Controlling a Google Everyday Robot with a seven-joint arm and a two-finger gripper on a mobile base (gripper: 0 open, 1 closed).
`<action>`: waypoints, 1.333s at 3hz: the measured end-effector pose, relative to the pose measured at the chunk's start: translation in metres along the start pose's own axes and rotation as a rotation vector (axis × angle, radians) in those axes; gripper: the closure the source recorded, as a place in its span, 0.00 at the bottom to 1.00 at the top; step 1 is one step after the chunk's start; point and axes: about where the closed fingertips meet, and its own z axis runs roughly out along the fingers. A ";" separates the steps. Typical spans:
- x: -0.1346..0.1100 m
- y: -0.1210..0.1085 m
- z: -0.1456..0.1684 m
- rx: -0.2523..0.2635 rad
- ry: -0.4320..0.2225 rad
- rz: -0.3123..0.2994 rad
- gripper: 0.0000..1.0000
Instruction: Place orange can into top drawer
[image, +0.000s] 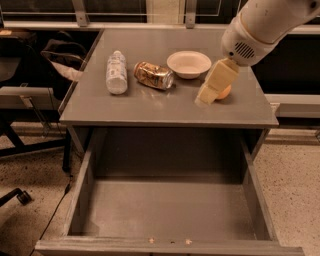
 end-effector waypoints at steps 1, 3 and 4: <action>-0.025 -0.007 0.022 -0.013 -0.061 0.010 0.00; -0.099 -0.025 0.064 -0.045 -0.177 -0.028 0.00; -0.115 -0.024 0.086 -0.078 -0.180 -0.033 0.00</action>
Offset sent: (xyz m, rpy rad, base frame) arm 0.0918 0.0956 0.0029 0.1928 -0.0793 0.0927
